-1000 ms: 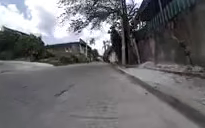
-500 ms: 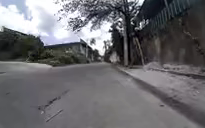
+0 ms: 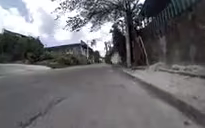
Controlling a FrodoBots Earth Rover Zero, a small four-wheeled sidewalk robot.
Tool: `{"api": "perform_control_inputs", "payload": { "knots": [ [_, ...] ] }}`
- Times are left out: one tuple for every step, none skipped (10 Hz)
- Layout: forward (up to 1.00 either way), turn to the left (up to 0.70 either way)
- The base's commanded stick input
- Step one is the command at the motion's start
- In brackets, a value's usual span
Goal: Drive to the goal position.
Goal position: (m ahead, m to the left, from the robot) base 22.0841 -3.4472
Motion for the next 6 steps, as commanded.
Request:
{"api": "perform_control_inputs", "payload": {
  "knots": [
    [1.00,-0.12],
    [1.00,-0.37],
    [1.00,-0.39],
    [1.00,-0.23],
    [1.00,-0.06],
    [1.00,0.00]
  ]
}}
